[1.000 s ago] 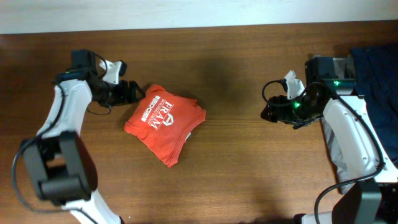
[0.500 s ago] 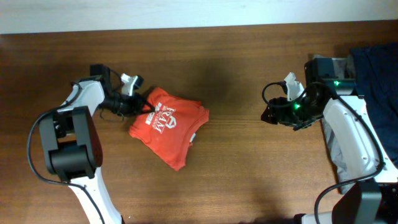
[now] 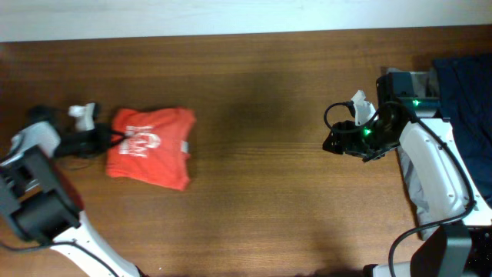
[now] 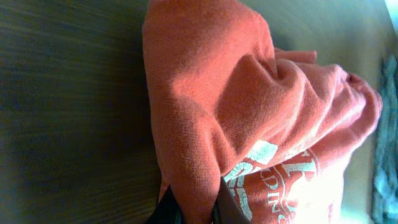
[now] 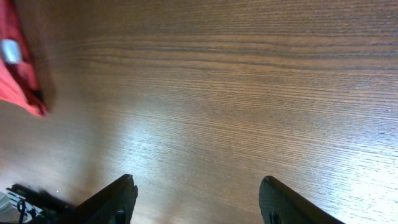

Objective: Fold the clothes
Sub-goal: 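Grasp the folded shirt's edge with the left gripper and drag it leftward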

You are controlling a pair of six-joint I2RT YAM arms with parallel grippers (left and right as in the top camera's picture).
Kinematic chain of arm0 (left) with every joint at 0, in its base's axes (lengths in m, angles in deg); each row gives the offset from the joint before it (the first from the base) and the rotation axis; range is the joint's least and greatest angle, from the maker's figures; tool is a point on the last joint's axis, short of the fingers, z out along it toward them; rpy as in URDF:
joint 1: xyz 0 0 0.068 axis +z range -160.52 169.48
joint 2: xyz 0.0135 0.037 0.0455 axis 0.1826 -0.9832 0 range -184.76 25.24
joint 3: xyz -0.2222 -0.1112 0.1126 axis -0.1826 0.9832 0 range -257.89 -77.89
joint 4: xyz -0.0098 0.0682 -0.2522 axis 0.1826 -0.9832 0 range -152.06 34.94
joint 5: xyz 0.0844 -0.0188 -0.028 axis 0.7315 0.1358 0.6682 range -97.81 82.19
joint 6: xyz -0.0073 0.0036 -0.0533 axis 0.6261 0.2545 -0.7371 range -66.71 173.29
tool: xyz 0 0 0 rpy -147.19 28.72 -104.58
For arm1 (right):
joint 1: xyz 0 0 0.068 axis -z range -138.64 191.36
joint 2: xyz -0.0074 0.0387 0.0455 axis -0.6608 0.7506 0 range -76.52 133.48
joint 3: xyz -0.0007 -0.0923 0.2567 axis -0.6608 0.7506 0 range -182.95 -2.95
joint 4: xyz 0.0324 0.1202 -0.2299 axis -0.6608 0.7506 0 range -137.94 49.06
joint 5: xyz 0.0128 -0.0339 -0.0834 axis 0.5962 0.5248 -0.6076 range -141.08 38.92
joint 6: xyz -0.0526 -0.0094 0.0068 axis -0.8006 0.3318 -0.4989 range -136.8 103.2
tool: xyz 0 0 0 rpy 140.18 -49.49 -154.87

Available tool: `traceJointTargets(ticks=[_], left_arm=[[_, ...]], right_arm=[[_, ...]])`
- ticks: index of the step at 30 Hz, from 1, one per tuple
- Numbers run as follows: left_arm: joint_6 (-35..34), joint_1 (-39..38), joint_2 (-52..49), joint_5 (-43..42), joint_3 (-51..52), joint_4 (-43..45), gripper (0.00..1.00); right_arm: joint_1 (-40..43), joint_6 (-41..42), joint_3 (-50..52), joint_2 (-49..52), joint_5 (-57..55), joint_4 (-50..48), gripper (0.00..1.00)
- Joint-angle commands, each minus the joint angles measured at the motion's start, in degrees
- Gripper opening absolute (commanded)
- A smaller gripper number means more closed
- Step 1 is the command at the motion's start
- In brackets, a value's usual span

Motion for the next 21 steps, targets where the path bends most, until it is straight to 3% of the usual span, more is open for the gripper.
traceJointTargets(ticks=[1,11,18,19,20,21], left_arm=[[2.27,4.28,-0.76,3.13,-0.24,4.09,0.00],[3.63,5.70,-0.76,12.31,-0.79,15.21,0.04],[1.95,6.34,-0.76,19.15,-5.18,14.93,0.07],[1.70,6.51,-0.76,19.17,-6.03,14.47,0.14],[1.03,6.67,-0.76,19.12,-6.88,14.01,0.31],[0.02,6.71,-0.76,19.06,-8.13,13.31,0.61]], right_arm=[[0.33,-0.57,-0.66,-0.92,0.31,-0.02,0.68],[0.33,-0.59,-0.66,-0.92,0.33,-1.05,0.68],[0.33,-0.57,-0.66,-0.92,0.39,-2.34,0.68],[0.33,-0.57,-0.66,-0.92,0.46,-2.34,0.68],[0.33,-0.57,-0.66,-0.92,0.52,-2.34,0.68],[0.33,-0.59,-0.66,-0.92,0.52,-2.34,0.68]])
